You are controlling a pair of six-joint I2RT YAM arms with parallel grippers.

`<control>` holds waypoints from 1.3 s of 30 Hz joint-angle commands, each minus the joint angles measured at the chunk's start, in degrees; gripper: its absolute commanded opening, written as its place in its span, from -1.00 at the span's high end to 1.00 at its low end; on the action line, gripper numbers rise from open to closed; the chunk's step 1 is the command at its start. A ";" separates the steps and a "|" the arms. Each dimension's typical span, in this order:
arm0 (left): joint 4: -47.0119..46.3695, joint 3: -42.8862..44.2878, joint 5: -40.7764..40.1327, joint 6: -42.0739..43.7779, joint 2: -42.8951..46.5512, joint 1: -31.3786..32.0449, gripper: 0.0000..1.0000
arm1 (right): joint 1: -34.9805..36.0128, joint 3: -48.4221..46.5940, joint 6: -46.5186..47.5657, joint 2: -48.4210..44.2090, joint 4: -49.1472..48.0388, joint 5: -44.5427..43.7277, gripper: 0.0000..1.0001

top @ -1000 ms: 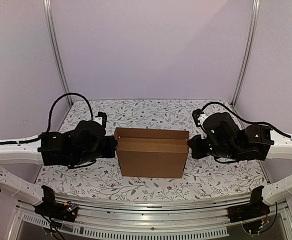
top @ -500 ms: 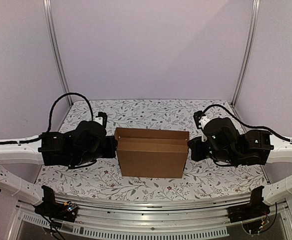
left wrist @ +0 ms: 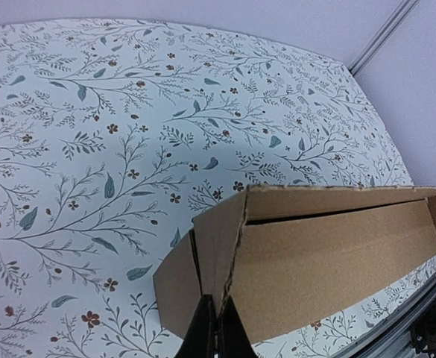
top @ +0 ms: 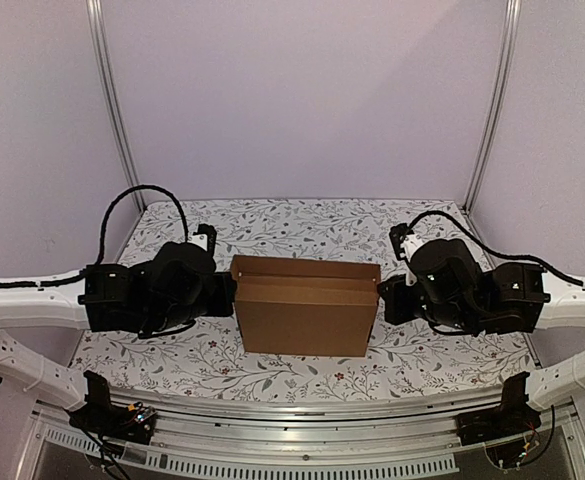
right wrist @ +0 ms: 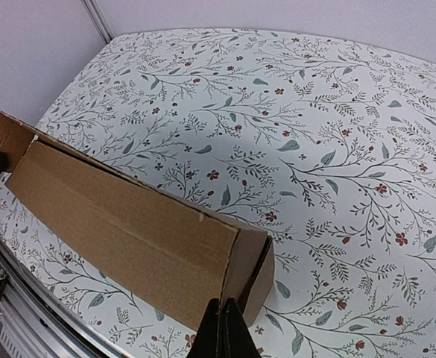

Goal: Fold the paper box

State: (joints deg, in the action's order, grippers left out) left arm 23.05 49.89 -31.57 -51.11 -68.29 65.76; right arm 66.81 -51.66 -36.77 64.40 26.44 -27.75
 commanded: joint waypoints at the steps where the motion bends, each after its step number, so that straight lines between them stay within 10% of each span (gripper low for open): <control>1: 8.79 -2.79 6.34 -1.30 -3.61 2.00 1.00 | 1.02 2.96 -0.06 1.20 2.09 1.36 1.00; 29: 13.31 -7.97 5.76 -8.73 -5.08 8.47 1.00 | 6.05 7.98 -5.32 3.07 2.11 -3.42 1.00; 39: 15.08 -9.49 4.78 -9.87 -5.32 8.60 1.00 | 6.02 5.10 -3.28 1.61 1.17 -3.89 0.71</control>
State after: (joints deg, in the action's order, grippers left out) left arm 21.85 46.39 -38.48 -59.18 -68.64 72.01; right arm 72.01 -46.52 -41.04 65.28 21.89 -35.16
